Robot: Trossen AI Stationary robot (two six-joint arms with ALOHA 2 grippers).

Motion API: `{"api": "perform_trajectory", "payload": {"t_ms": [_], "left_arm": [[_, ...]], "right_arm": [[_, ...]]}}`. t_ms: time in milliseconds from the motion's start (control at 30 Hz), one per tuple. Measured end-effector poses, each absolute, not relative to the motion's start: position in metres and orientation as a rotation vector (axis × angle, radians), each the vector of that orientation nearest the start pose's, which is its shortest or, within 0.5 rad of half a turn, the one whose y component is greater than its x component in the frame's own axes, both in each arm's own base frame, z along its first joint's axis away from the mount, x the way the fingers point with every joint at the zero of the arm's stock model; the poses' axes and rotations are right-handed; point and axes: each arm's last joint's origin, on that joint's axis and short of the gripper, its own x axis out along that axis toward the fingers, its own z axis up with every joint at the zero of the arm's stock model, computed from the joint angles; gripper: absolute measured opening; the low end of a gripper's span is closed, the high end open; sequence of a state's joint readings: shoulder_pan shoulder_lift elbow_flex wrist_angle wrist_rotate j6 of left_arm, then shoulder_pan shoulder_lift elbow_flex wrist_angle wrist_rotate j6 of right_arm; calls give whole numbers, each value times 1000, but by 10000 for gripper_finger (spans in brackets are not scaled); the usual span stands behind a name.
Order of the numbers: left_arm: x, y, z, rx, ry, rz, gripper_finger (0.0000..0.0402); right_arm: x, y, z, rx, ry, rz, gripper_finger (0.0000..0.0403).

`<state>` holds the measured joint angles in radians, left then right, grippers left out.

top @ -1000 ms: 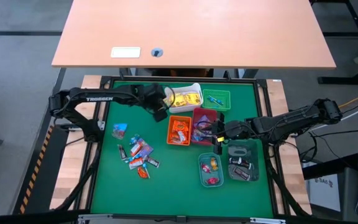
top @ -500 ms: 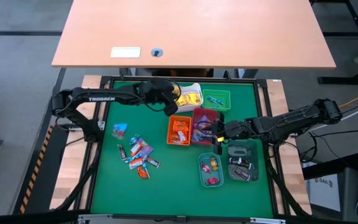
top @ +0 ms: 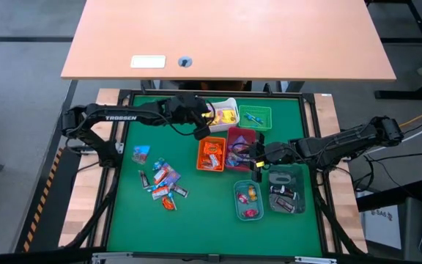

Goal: Sort candy
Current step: Put the blue lollipop into the green basket

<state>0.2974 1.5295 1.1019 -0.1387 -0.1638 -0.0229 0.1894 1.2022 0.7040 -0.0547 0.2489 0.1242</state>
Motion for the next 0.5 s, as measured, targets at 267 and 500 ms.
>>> {"api": "perform_trajectory", "payload": {"t_ms": [267,500], "left_arm": [[304,79,274,-208,683,386,144],[280,51,273,-416,884,287,144]], "right_arm": [[247,40,235,0,539,-92,163],[247,40,234,-2,543,-92,163]]}}
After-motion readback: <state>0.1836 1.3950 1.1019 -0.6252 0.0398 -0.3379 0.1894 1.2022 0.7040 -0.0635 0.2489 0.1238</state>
